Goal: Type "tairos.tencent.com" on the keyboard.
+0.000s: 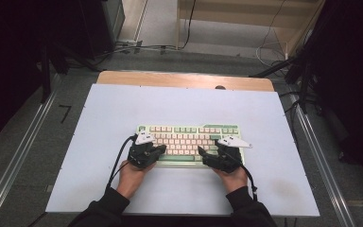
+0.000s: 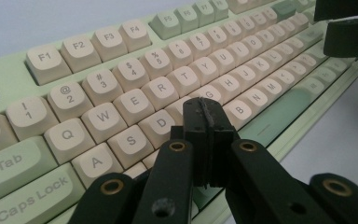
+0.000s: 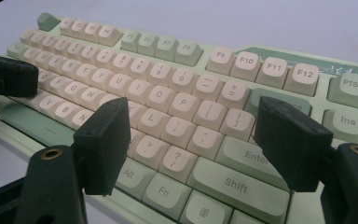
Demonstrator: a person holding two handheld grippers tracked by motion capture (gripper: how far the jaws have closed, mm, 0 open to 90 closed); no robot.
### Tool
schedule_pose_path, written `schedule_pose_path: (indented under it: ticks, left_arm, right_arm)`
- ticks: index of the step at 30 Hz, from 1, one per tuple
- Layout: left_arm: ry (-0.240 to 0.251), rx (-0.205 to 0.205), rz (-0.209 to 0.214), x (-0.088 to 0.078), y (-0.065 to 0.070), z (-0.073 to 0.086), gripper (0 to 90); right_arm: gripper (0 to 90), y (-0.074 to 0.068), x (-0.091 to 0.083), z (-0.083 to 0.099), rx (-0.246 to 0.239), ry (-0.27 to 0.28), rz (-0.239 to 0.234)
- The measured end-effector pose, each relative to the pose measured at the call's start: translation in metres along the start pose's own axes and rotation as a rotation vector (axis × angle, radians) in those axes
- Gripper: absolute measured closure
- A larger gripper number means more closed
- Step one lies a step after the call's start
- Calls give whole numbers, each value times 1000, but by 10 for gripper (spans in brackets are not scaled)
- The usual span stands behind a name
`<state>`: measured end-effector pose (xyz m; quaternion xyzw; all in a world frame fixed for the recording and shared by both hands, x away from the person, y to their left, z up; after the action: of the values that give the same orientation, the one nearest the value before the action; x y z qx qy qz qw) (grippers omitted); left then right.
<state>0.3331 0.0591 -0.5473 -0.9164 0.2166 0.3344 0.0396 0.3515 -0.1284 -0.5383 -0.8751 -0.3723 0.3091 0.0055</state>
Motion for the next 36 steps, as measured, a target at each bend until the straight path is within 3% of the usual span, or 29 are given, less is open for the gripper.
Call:
schedule_pose_path:
  ticks: [10,16,23,27,36]
  left_arm:
    - [-15,-8,8,1,0,2,900]
    - [29,-34,15,-5,-1,-4,880]
    - [57,-60,39,-7,0,-7,659]
    - [73,-69,21,-8,-1,-9,512]
    - [97,-88,-25,-7,-11,-15,340]
  right_arm:
    - [254,0,-1,1,1,-3,3]
    - [255,1,-1,1,-2,1,2]
    - [255,0,-1,1,-4,-3,5]
    - [255,1,-1,1,-5,-3,5]
    - [255,2,-3,3,-4,-2,9]
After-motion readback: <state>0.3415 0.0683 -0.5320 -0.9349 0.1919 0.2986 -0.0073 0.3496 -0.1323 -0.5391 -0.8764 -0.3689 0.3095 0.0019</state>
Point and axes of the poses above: each handheld gripper's, and its own axes: x roughly forward along the jaws, z roughly out of its underside, y roughly to its right, the point moved 9 cm from there along x, roughly forward along the jaws, and after that the axes turned 12 degrees about -z, right-handed, at the moved point
